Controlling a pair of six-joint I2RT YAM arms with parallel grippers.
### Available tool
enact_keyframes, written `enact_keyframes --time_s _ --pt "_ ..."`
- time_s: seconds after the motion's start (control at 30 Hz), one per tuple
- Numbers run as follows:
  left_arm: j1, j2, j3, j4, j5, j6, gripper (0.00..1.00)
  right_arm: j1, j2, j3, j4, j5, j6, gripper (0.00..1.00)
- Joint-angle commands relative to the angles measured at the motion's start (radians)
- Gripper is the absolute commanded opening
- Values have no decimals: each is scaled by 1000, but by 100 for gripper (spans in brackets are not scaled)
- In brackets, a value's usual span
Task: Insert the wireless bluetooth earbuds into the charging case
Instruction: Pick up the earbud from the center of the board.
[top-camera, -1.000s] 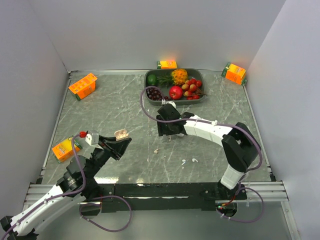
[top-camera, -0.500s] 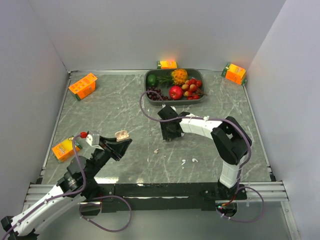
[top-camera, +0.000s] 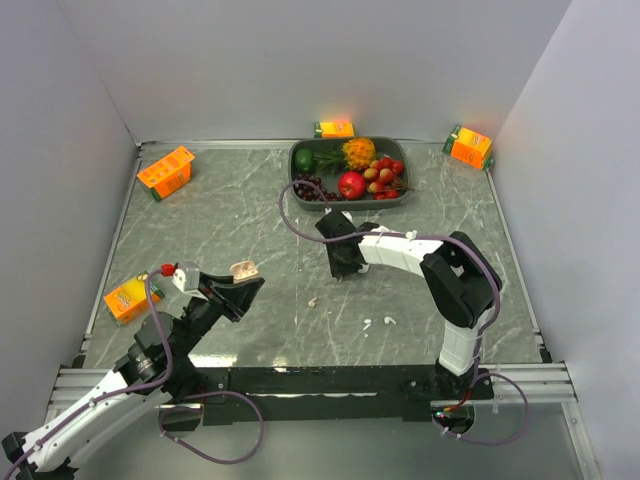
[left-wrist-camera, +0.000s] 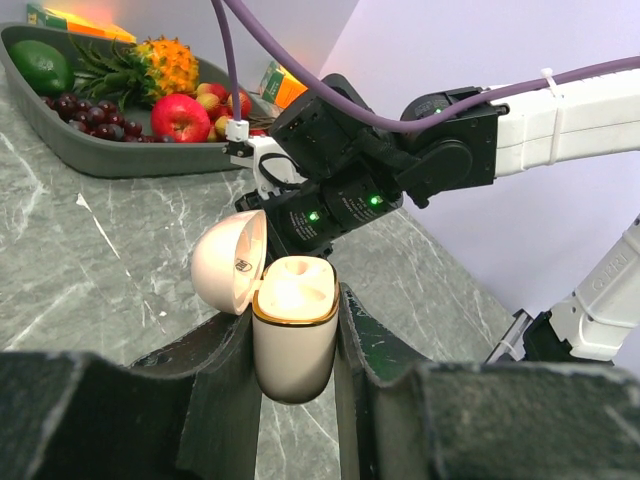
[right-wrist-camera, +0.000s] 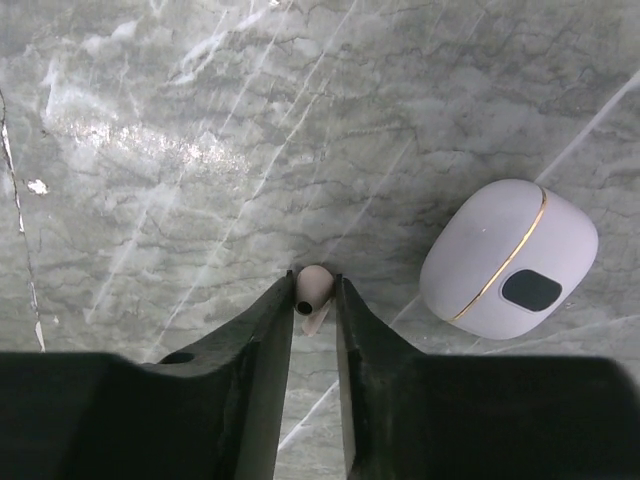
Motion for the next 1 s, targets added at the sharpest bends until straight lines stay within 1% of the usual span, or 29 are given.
enact_keyframes --time_s 0.0,0.03,0.1,0.13,0.17,0.27,0.33,0.4,0.43,0.47,0.53,0.57,0.6,0.67,0.7,0.77,0.8,0.9,0.97 --pt "3 -11 -1 29 7 -16 1 1 32 28 10 -26 12 22" --pt "3 -11 -1 29 7 -14 1 0 32 27 12 -25 15 16" --pt "3 -14 -3 29 5 -16 1 0 20 19 12 -23 18 10" --pt "3 -14 -1 29 7 -16 1 1 12 13 18 -23 21 2" --pt "3 -12 -1 31 7 -16 1 1 3 1 19 -19 23 0" --pt "3 -8 0 32 10 -14 1 3 -57 -30 34 -2 32 0" --pt "3 -2 0 32 11 -11 1 7 -134 -70 66 4 41 0" --pt "3 1 -1 38 13 -13 1 17 -244 -108 106 27 49 0" --pt "3 8 -3 43 16 -13 1 26 -287 -149 164 32 46 0" --pt "3 11 -4 49 17 -14 1 43 -380 -170 191 62 43 0" --pt "5 24 -4 66 28 -14 1 73 -474 -225 252 107 22 0" --pt "3 32 -4 72 28 -13 1 105 -561 -237 309 130 5 0" --pt "3 40 -3 77 31 -13 1 124 -600 -245 329 185 -21 0" --pt "3 67 0 104 46 -8 1 158 -698 -254 382 225 -63 0" --pt "2 80 2 119 51 -6 1 187 -721 -253 392 262 -98 0" --pt "3 121 5 165 74 -3 1 221 -792 -245 425 285 -138 0" --pt "3 136 6 182 77 -3 1 256 -810 -242 433 302 -175 0" --pt "3 207 14 264 114 1 1 306 -881 -239 464 336 -251 0" --pt "3 267 20 334 141 3 1 357 -940 -266 536 353 -287 0"
